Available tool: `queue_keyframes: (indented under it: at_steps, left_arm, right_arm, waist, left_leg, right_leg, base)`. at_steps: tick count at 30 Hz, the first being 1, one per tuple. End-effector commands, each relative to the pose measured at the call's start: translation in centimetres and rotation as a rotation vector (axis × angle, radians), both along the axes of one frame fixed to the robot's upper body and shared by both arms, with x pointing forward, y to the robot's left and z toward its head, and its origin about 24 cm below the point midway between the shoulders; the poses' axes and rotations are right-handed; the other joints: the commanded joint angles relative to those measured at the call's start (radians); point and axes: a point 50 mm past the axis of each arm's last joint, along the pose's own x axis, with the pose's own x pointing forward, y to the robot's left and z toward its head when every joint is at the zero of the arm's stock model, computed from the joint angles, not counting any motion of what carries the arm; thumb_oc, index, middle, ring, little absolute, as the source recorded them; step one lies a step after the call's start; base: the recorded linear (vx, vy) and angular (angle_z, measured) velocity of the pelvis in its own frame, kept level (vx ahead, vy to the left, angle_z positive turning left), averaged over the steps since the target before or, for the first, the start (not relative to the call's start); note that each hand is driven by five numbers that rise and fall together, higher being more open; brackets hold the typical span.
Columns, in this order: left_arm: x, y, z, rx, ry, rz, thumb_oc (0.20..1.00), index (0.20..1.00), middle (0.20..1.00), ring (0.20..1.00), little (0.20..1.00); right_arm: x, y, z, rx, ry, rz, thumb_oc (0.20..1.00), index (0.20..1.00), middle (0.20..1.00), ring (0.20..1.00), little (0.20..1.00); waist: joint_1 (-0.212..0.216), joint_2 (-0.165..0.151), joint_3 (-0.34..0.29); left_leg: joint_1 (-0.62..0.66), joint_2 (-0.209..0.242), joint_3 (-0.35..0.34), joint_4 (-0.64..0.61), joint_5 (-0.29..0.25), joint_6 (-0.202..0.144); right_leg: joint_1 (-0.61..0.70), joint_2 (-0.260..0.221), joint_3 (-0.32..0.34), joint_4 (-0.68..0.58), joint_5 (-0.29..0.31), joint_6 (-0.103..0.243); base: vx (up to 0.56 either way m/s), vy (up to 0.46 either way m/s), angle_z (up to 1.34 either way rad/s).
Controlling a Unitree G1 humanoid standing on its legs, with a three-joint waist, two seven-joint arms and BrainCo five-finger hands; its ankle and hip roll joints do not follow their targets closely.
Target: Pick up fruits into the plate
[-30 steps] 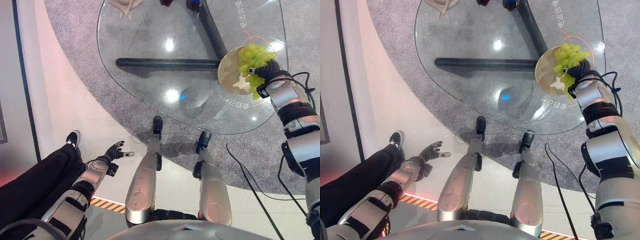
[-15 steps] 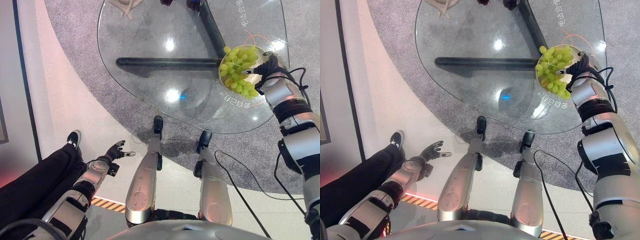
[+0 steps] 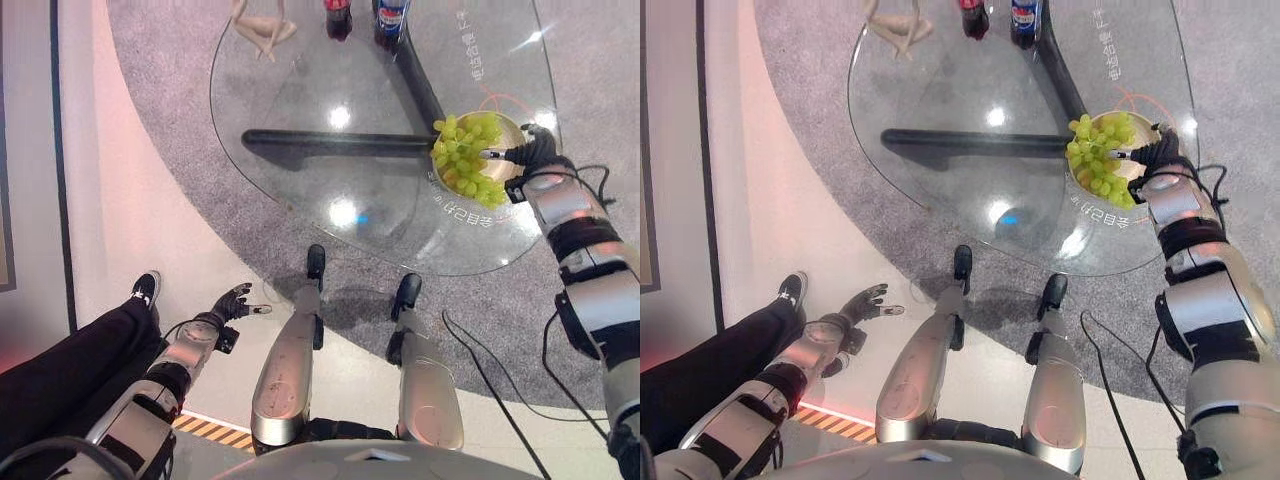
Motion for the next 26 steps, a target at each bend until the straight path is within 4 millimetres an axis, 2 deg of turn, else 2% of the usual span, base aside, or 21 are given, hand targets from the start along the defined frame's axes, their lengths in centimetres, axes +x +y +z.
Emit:
queue_keyframes:
  at_steps: [1, 3, 4, 5, 7, 8, 9, 10, 11, 12, 14, 15, 18, 23, 26]
  left_arm:
    - [-2.3, 0.5, -2.3, -0.041, 0.146, 0.076, 1.0, 1.0, 1.0, 1.0, 1.0]
    - [-3.3, 0.5, -3.0, -0.05, 0.189, 0.088, 1.0, 1.0, 1.0, 1.0, 1.0]
    - [-3.4, 0.5, -3.1, -0.052, 0.193, 0.089, 1.0, 1.0, 1.0, 1.0, 1.0]
    - [-4.3, 0.5, -3.7, -0.061, 0.225, 0.101, 1.0, 1.0, 1.0, 1.0, 1.0]
    - [-5.6, 0.3, -4.6, -0.055, 0.267, 0.105, 1.0, 1.0, 1.0, 1.0, 1.0]
    - [-6.7, 0.1, -5.2, -0.049, 0.299, 0.106, 1.0, 1.0, 1.0, 1.0, 1.0]
    - [-7.4, 0.0, -5.6, -0.045, 0.32, 0.107, 1.0, 1.0, 1.0, 1.0, 1.0]
    - [-8.6, -0.3, -6.3, -0.045, 0.356, 0.11, 1.0, 1.0, 1.0, 1.0, 1.0]
    - [-8.6, -0.3, -6.3, -0.045, 0.357, 0.109, 1.0, 1.0, 1.0, 1.0, 1.0]
    - [-9.8, -0.7, -6.9, -0.048, 0.395, 0.118, 1.0, 1.0, 1.0, 1.0, 1.0]
    - [-11.9, -1.3, -7.9, -0.066, 0.473, 0.154, 1.0, 1.0, 1.0, 1.0, 1.0]
    - [-12.8, -1.4, -8.2, -0.077, 0.504, 0.174, 1.0, 1.0, 1.0, 1.0, 1.0]
    - [-14.8, -1.8, -8.8, -0.12, 0.566, 0.236, 1.0, 1.0, 1.0, 1.0, 1.0]
    - [-17.0, -1.6, -9.3, -0.118, 0.653, 0.285, 1.0, 1.0, 1.0, 1.0, 1.0]
    - [-17.2, -1.6, -9.3, -0.118, 0.663, 0.304, 1.0, 1.0, 1.0, 1.0, 1.0]
  right_arm:
    - [-2.0, 2.6, -6.5, 0.234, 0.037, 0.102, 1.0, 1.0, 1.0, 1.0, 1.0]
    - [-4.1, 3.7, -10.5, 0.341, 0.087, 0.106, 1.0, 1.0, 1.0, 1.0, 1.0]
    - [-4.3, 3.8, -10.9, 0.36, 0.096, 0.097, 1.0, 1.0, 1.0, 1.0, 1.0]
    - [-7.1, 4.0, -14.5, 0.437, 0.162, 0.058, 1.0, 1.0, 1.0, 1.0, 1.0]
    - [-11.0, 4.1, -18.7, 0.547, 0.264, -0.008, 1.0, 1.0, 1.0, 1.0, 1.0]
    - [-13.9, 5.0, -21.5, 0.606, 0.346, -0.041, 1.0, 1.0, 1.0, 1.0, 1.0]
    - [-15.4, 5.5, -22.8, 0.634, 0.407, -0.056, 1.0, 1.0, 1.0, 1.0, 1.0]
    - [-18.5, 6.1, -24.9, 0.677, 0.52, -0.088, 1.0, 1.0, 1.0, 1.0, 1.0]
    - [-18.5, 6.1, -24.9, 0.677, 0.521, -0.088, 1.0, 1.0, 1.0, 1.0, 1.0]
    - [-21.5, 6.7, -26.6, 0.723, 0.634, -0.129, 1.0, 1.0, 1.0, 1.0, 1.0]
    - [-26.8, 7.4, -28.6, 0.774, 0.803, -0.22, 1.0, 1.0, 1.0, 1.0, 1.0]
    - [-28.4, 7.6, -29.0, 0.815, 0.828, -0.273, 1.0, 1.0, 1.0, 1.0, 1.0]
    - [-30.3, 8.1, -29.5, 0.906, 0.821, -0.336, 1.0, 1.0, 1.0, 1.0, 1.0]
    - [-29.3, 7.8, -29.1, 0.817, 0.777, -0.227, 1.0, 1.0, 1.0, 1.0, 1.0]
    - [-29.0, 7.9, -29.0, 0.804, 0.766, -0.203, 1.0, 1.0, 1.0, 1.0, 1.0]
  waist:
    - [-0.04, -0.084, -0.048]
    - [-0.053, -0.099, -0.081]
    - [-0.054, -0.101, -0.085]
    - [-0.066, -0.11, -0.113]
    - [-0.074, -0.116, -0.146]
    - [-0.08, -0.12, -0.17]
    - [-0.083, -0.122, -0.184]
    - [-0.089, -0.123, -0.211]
    - [-0.089, -0.123, -0.211]
    - [-0.096, -0.122, -0.238]
    - [-0.109, -0.119, -0.283]
    - [-0.117, -0.117, -0.302]
    - [-0.134, -0.109, -0.336]
    - [-0.148, -0.104, -0.366]
    - [-0.148, -0.104, -0.375]
  left_leg:
    - [0.09, -0.027, 0.071, 0.038, -0.156, 0.012]
    - [0.119, -0.022, 0.084, 0.028, -0.161, 0.009]
    - [0.123, -0.021, 0.085, 0.028, -0.162, 0.009]
    - [0.145, -0.015, 0.095, 0.026, -0.169, 0.007]
    - [0.17, -0.012, 0.101, 0.024, -0.175, 0.008]
    - [0.187, -0.008, 0.106, 0.022, -0.177, 0.008]
    - [0.198, -0.007, 0.107, 0.02, -0.179, 0.007]
    - [0.218, -0.007, 0.108, 0.019, -0.182, 0.008]
    - [0.219, -0.007, 0.109, 0.018, -0.182, 0.008]
    - [0.238, -0.007, 0.112, 0.016, -0.186, 0.008]
    - [0.278, -0.009, 0.12, 0.011, -0.195, 0.01]
    - [0.292, -0.01, 0.122, 0.008, -0.2, 0.011]
    - [0.323, -0.012, 0.132, 0.005, -0.21, 0.014]
    - [0.363, -0.012, 0.144, 0.001, -0.228, 0.017]
    - [0.376, -0.014, 0.14, 0.001, -0.235, 0.019]
  right_leg:
    - [-0.024, 0.027, 0.028, 0.065, -0.014, -0.03]
    - [0.01, 0.03, 0.038, 0.048, -0.013, -0.029]
    - [0.014, 0.03, 0.039, 0.045, -0.013, -0.029]
    - [0.04, 0.032, 0.046, 0.036, -0.015, -0.029]
    - [0.067, 0.036, 0.055, 0.027, -0.016, -0.029]
    - [0.086, 0.038, 0.06, 0.023, -0.018, -0.03]
    - [0.098, 0.04, 0.062, 0.018, -0.018, -0.03]
    - [0.118, 0.041, 0.069, 0.014, -0.019, -0.03]
    - [0.119, 0.041, 0.069, 0.013, -0.019, -0.03]
    - [0.14, 0.043, 0.078, 0.006, -0.02, -0.029]
    - [0.179, 0.044, 0.09, -0.006, -0.021, -0.028]
    - [0.193, 0.046, 0.099, -0.012, -0.022, -0.028]
    - [0.223, 0.048, 0.113, -0.02, -0.029, -0.029]
    - [0.264, 0.052, 0.119, -0.031, -0.041, -0.034]
    - [0.281, 0.053, 0.118, -0.04, -0.044, -0.034]
  base:
    - [0.07, -0.011, 0.02]
    - [0.07, 0.003, 0.0]
    - [0.11, 0.019, -0.06]
    - [0.11, 0.024, -0.17]
    - [0.13, 0.028, -0.19]
    - [0.11, 0.02, -0.09]
    - [0.14, 0.035, 0.0]
    - [0.09, 0.03, -0.02]
    - [0.12, 0.069, -0.06]
    - [0.12, 0.079, -0.12]
    - [0.17, 0.12, -0.19]
    - [0.15, 0.11, -0.25]
    - [0.09, 0.071, -0.26]
    - [0.02, 0.024, -0.17]
    - [0.01, -0.001, -0.05]
